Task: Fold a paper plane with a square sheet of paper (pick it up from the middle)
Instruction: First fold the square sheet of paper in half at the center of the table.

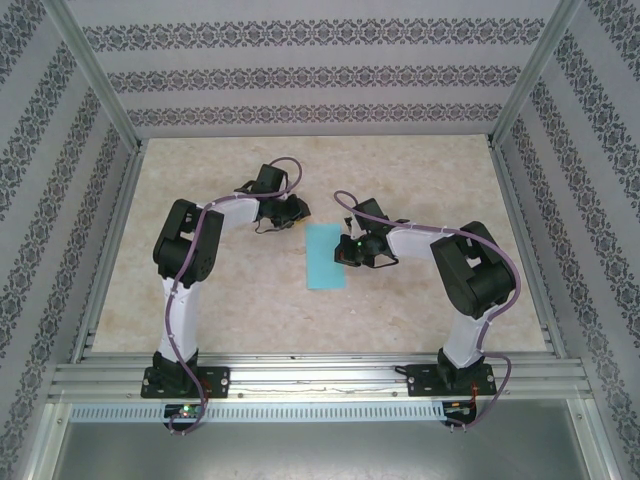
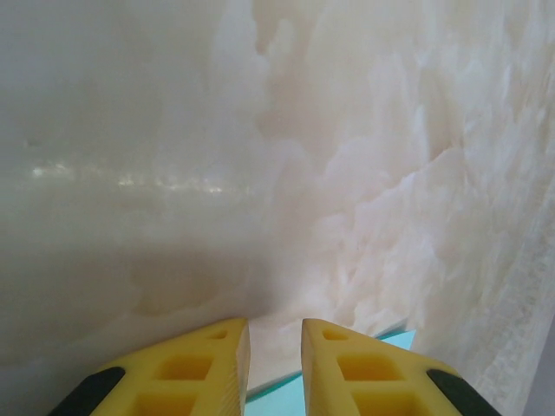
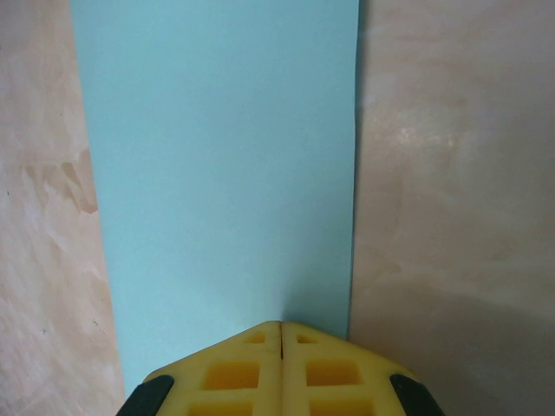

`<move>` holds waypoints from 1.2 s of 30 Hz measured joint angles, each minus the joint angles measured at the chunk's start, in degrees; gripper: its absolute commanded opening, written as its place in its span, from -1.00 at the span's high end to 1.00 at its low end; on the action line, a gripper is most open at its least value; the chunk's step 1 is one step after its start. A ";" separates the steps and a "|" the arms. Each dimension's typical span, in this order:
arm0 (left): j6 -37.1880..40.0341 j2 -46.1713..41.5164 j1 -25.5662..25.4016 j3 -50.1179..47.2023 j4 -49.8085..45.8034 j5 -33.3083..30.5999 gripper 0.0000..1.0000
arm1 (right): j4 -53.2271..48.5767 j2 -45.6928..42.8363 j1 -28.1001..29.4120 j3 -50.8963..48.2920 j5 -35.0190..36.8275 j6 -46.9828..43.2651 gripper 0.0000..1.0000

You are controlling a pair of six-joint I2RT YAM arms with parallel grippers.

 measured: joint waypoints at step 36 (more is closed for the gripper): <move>3.04 -21.51 -12.55 -28.57 -2.40 10.67 0.66 | -2.54 -0.24 0.00 0.76 0.02 -0.02 1.00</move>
